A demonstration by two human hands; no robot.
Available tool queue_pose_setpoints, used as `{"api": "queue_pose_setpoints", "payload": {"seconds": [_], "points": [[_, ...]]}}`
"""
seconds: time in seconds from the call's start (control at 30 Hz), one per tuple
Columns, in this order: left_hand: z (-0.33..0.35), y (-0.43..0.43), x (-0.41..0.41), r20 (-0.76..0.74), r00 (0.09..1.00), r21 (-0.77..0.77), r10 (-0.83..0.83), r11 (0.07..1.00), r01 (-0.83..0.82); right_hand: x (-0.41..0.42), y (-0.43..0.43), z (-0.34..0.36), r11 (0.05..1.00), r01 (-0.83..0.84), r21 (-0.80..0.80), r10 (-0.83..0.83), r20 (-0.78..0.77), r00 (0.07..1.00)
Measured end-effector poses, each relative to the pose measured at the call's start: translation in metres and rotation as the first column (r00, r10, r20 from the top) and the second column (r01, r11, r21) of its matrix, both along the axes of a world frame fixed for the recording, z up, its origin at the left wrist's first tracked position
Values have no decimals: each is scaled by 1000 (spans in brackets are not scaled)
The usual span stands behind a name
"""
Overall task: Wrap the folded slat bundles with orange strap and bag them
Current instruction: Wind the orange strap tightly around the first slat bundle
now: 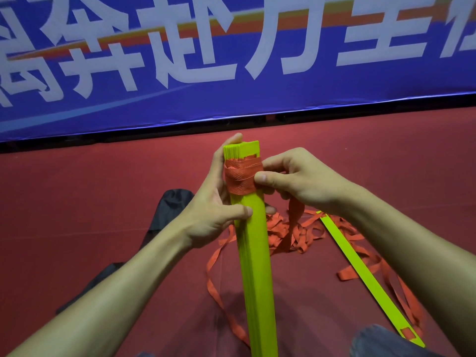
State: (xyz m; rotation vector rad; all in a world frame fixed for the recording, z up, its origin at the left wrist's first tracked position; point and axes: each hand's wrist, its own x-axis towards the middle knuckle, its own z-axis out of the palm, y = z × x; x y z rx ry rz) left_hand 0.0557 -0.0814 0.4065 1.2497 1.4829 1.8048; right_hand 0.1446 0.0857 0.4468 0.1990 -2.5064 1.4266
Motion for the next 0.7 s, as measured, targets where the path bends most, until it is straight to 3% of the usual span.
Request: {"api": "queue_pose_setpoints", "payload": {"seconds": [0.17,0.5,0.7], "points": [[5,2,-3,-138,978,-118,157,978,-173,-2,-2,-5,996,75,-55,-77,-31,997],[3,0,-4,-198,959,-18,203,977,-211,1,-2,-2,990,96,99,-88,-75,993],[1,6,6,-437,818,-91,374,886,-454,-11,-13,-10,918,390,71,-378,-141,915]]}}
